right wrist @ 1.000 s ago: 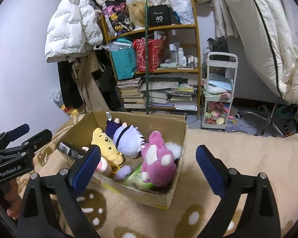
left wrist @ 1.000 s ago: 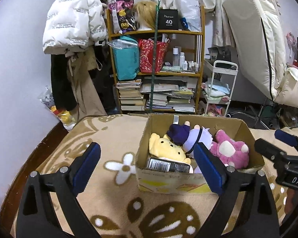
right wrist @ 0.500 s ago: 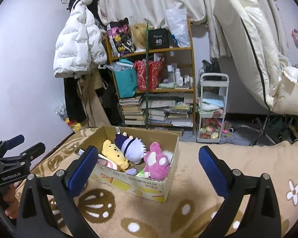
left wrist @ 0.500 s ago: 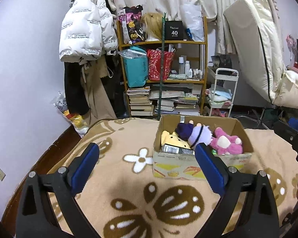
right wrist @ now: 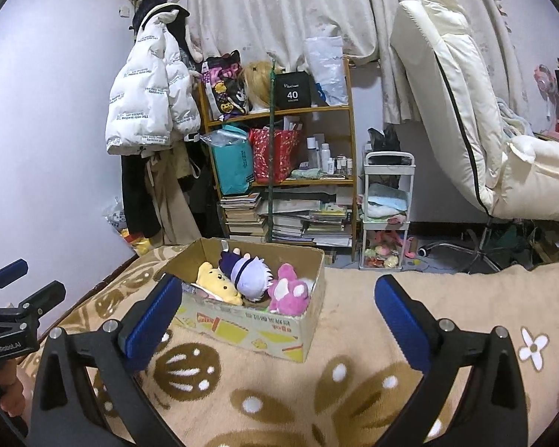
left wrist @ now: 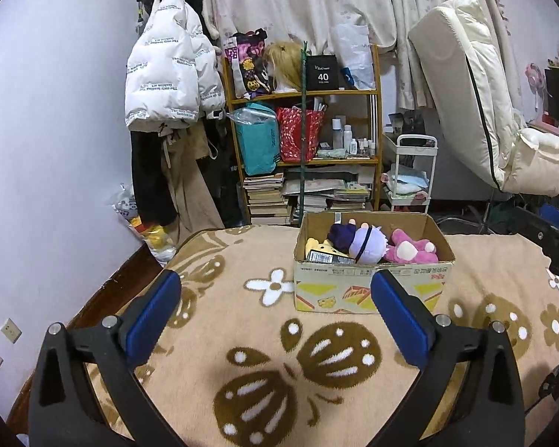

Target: Organize soft objects

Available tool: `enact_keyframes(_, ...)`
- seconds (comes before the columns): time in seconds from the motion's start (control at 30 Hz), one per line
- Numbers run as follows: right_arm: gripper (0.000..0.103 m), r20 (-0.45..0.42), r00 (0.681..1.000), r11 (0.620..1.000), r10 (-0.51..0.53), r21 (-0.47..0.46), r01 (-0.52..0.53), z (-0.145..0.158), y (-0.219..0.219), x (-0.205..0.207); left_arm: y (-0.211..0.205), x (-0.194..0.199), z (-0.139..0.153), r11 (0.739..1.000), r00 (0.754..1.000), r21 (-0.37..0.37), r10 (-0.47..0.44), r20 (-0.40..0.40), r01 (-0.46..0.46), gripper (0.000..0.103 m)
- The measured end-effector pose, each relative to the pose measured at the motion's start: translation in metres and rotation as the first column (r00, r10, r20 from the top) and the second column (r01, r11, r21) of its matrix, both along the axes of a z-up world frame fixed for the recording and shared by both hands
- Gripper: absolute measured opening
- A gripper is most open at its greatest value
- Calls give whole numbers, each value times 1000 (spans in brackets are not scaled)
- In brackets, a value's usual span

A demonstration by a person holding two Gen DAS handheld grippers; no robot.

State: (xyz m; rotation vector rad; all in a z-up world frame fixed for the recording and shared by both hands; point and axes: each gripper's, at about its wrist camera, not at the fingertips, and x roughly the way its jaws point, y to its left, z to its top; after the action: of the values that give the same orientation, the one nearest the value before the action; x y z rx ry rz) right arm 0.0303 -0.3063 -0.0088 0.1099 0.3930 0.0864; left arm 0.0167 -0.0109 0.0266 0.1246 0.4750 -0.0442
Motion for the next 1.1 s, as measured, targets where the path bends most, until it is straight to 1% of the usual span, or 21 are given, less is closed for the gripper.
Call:
enact_keyframes(0.1,103,-3,1000,1000,-6,-2,6,-1,0,-7,3,-4,-1,1000,1000,-11,3,3,-3,101)
enact_keyframes(0.2,103,4,1000,999,-16,-28,16,-4,0,-12,9,-5,-1,999,1000,-41,18,-2,-18,101)
enact_keyframes(0.3,103,-10,1000,1000,-15,-27,15,-8,-2,-11,15,-5,-2,998,1000,-59,27,-7,-28,101)
enact_keyframes(0.53,103,-26,999,1000,-18,-16,18,-15,-5,-8,20,-1,-10,997,999,-69,29,-29,-31,101)
enact_keyframes(0.63,103,-30,999,1000,-23,-19,22,-15,-4,-7,21,-1,-10,997,999,-71,31,-28,-33,101)
enact_keyframes(0.83,103,-33,999,1000,-22,-20,21,-15,-4,-6,20,3,-15,997,998,-71,26,-51,-29,101)
enact_keyframes(0.97,103,-33,999,1000,-21,-21,21,-15,-4,-6,19,6,-15,997,998,-70,24,-52,-27,101)
enact_keyframes(1.1,103,-37,999,999,-20,-26,19,-23,-2,-6,18,6,-15,997,998,-71,24,-52,-28,101)
